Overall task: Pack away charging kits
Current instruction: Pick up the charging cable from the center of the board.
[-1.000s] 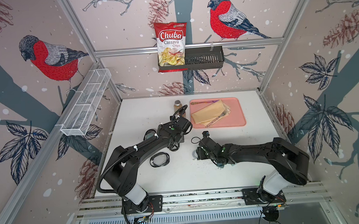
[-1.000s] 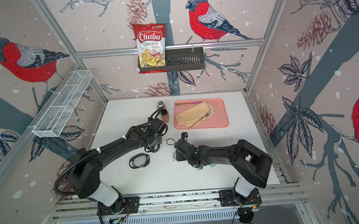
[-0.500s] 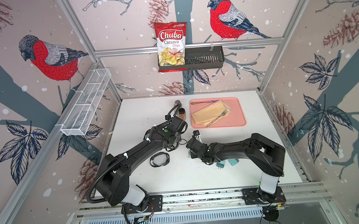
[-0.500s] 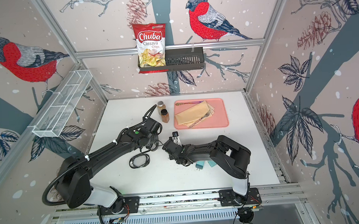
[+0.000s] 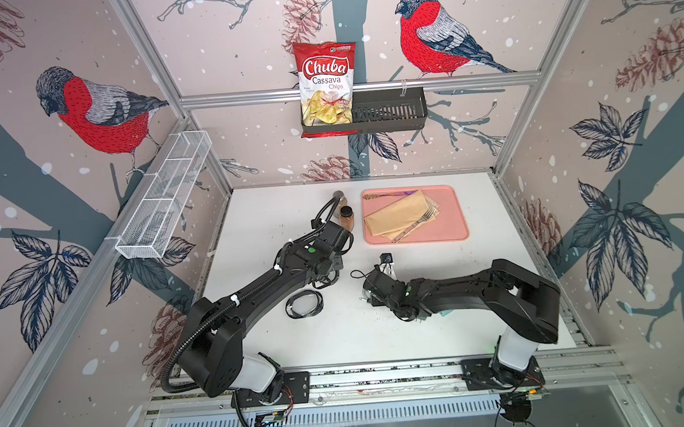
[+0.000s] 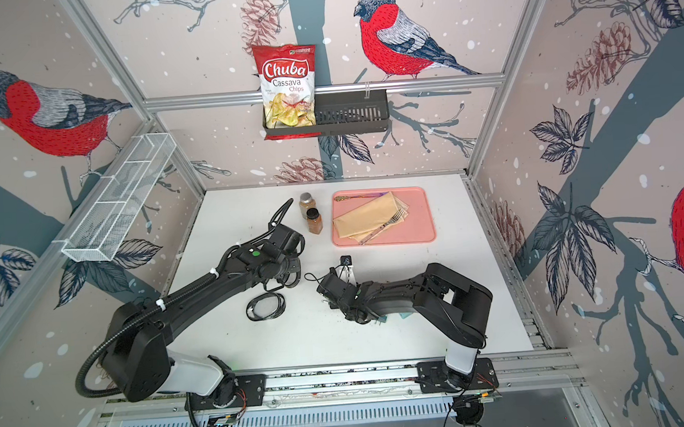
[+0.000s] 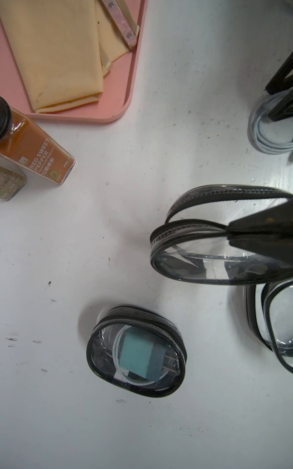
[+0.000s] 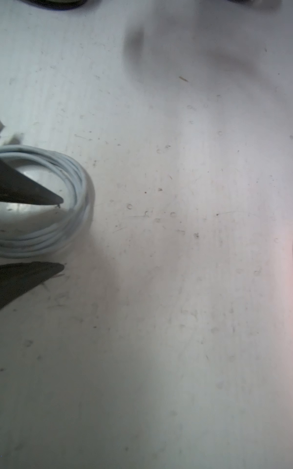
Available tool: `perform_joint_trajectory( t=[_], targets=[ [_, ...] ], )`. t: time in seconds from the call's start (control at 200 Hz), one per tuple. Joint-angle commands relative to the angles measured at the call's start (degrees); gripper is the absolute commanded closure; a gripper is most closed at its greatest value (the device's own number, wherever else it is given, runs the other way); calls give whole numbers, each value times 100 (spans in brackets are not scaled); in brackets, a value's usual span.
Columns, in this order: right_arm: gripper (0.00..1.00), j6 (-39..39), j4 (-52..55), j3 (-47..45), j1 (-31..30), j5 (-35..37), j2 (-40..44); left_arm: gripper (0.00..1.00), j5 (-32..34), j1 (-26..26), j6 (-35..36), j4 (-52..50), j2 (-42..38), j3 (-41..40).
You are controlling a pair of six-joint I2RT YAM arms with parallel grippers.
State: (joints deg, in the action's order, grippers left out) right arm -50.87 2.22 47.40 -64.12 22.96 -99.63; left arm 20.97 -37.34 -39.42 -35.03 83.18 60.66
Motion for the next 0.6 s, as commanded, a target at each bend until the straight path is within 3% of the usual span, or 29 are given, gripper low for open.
perform_joint_trajectory(
  t=[0.0,0.21,0.595],
  targets=[
    [60,-285,935,-14,-149,-378,72,100,-47,2,55,169,-38,-23],
    [59,-155,1257,185,-308,-128,160,100,-76,-1,57,163,-60,-55],
    [62,357,1236,650,186,-228,-657,100,-137,1,87,198,-186,-107]
  ],
)
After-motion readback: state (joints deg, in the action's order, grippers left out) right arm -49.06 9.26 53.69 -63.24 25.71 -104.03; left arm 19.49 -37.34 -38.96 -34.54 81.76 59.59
